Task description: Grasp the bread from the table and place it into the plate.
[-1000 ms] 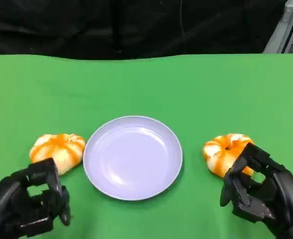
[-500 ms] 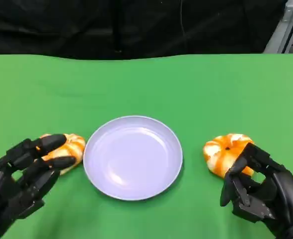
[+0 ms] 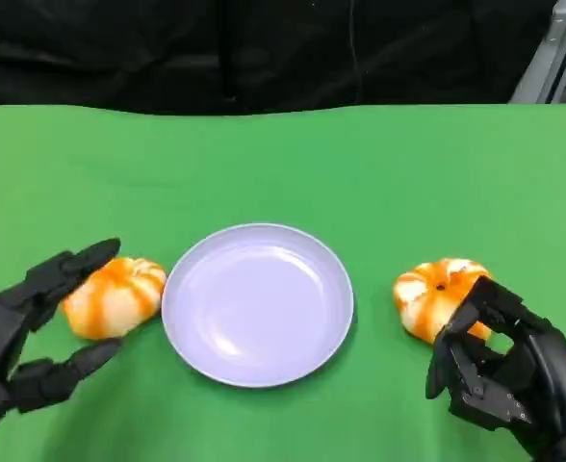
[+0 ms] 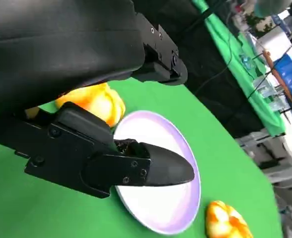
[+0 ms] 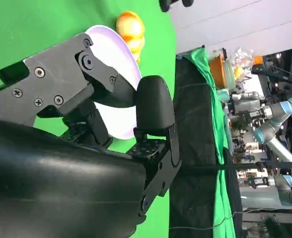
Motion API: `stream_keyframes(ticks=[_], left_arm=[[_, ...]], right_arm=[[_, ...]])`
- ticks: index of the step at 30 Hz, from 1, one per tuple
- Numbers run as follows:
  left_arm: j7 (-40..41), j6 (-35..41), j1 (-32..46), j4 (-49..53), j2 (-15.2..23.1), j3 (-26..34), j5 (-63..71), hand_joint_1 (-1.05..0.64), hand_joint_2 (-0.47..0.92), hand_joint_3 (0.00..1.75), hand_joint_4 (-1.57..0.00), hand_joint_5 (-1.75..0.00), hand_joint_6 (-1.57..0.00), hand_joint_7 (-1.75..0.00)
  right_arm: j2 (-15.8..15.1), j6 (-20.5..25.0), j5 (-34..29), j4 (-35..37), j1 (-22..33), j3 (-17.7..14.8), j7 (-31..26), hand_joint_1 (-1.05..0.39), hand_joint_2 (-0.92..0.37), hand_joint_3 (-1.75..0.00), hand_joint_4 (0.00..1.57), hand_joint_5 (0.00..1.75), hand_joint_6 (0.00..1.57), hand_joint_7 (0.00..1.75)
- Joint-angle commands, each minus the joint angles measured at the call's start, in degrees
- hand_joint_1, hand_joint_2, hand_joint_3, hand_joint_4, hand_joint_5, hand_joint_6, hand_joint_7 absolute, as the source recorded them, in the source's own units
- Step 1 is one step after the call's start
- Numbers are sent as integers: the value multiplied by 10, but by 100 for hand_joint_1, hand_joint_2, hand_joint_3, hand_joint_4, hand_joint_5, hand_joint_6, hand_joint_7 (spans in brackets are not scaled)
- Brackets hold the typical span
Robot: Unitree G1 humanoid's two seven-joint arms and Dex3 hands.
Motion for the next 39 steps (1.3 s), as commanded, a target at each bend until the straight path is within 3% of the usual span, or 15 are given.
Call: stream_keyframes(ticks=[1,5,14,24,30,39], left_arm=[[73,-17,-20,-1,37,-21,120,-90,92,32,-7,-11,-34,-1],[150,-25,-43,14,59,-51,239,-94,92,22,-13,-11,-38,-2],[216,-15,-87,54,96,-107,350,-92,91,5,-20,-8,-43,-1],[274,-24,-187,211,125,-186,416,-87,92,1,-25,-5,-46,-1],[301,-34,-249,319,127,-227,425,-88,92,2,-28,-4,-48,-1],[327,-31,-317,452,102,-281,420,-87,92,5,-31,-3,-48,-1]], right_arm=[[-4,0,3,-7,0,0,-4,-13,-60,-109,82,175,60,175],[-2,-2,1,-7,0,1,-6,-13,-61,-109,82,175,60,175],[-3,-1,-2,-10,1,4,-11,-13,-60,-111,82,175,59,175],[0,-4,0,-11,3,7,-12,-12,-60,-111,82,175,60,175],[-1,-4,0,-12,3,8,-11,-12,-60,-111,82,175,60,175],[-3,4,2,-19,4,9,-15,-11,-60,-113,82,175,60,175]])
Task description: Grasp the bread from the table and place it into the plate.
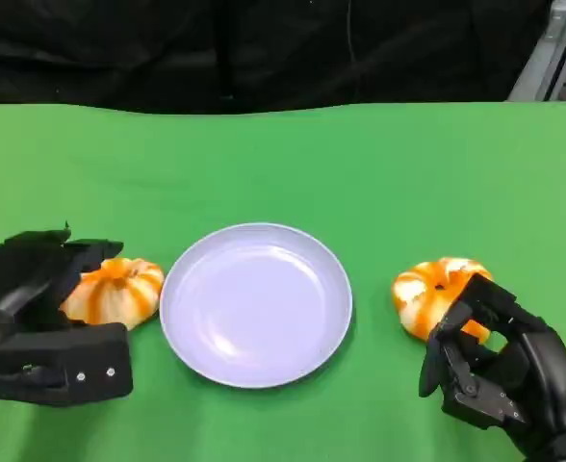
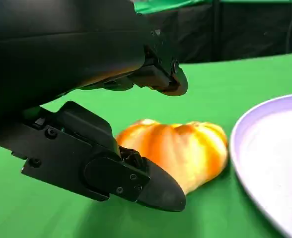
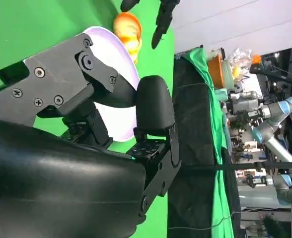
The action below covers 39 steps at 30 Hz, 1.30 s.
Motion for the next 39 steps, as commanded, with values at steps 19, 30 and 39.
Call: stream_keyframes(ticks=[19,30,39], left_arm=[[49,3,-71,167,-58,-89,-12,-84,92,14,-33,-1,-48,0],[52,1,-74,176,-51,-106,-20,-36,92,21,-68,-6,-68,-4],[60,-13,-66,166,-42,-83,-61,-4,92,25,-68,-167,-66,-140]], right_arm=[[-6,1,6,-8,3,-3,1,-11,-60,-113,82,175,60,175],[-7,1,4,-10,4,-3,-1,-12,-59,-113,82,175,60,175],[-8,-2,6,-4,2,-6,3,-12,-59,-113,82,175,60,175]])
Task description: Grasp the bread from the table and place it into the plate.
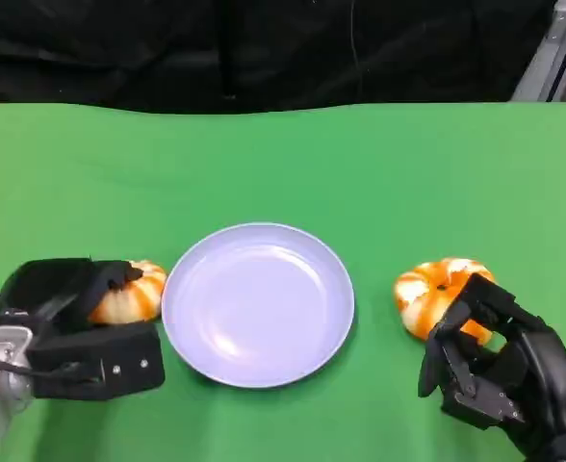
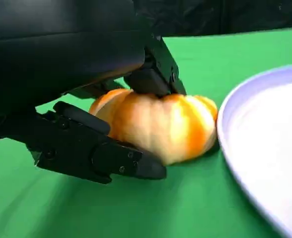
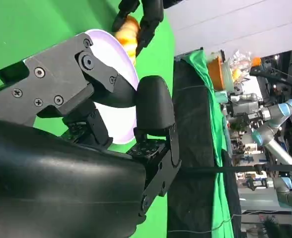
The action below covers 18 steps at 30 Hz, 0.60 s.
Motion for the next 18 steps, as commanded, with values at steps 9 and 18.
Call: stream_keyframes(ticks=[9,18], left_arm=[[-3,1,8,-26,36,27,-29,-4,92,31,-63,-175,-55,-157],[-34,13,17,-103,55,49,-45,-7,92,28,-62,-174,-63,-145]], right_arm=[[-7,-4,6,4,-1,-9,2,-13,-59,-112,83,175,60,175],[-8,-9,5,7,0,-11,5,-12,-59,-111,82,175,60,175]])
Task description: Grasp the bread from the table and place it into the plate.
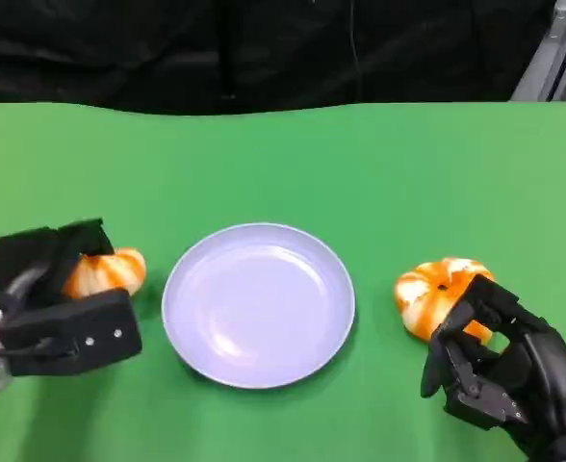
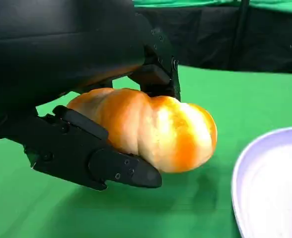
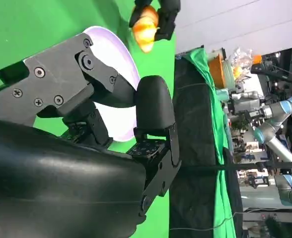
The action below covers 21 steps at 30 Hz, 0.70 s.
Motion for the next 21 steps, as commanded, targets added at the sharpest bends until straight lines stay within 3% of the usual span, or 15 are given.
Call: stream_keyframes(ticks=[1,5,12,16,21], left_arm=[[-23,12,12,-58,18,17,-11,-7,92,28,-62,-174,-66,-140],[-32,8,24,-118,18,29,-17,-6,92,27,-66,-172,-75,-130],[-82,7,37,-213,-2,21,-23,-2,92,28,-65,-172,-74,-138],[-114,6,32,-220,-24,9,-23,-2,92,29,-62,-174,-66,-148],[-99,-7,23,-190,-55,-12,-3,-7,92,33,-61,-172,-68,-142]], right_arm=[[-8,-7,3,1,0,-5,1,-12,-59,-111,82,175,60,175],[-7,-5,0,-2,1,-4,-3,-13,-59,-112,82,175,60,175],[-5,-5,2,-2,1,-3,0,-13,-59,-111,80,175,59,175],[-4,-11,0,-2,1,-1,0,-12,-60,-111,81,175,59,175],[-2,-9,5,-4,1,-1,0,-12,-60,-112,82,175,60,175]])
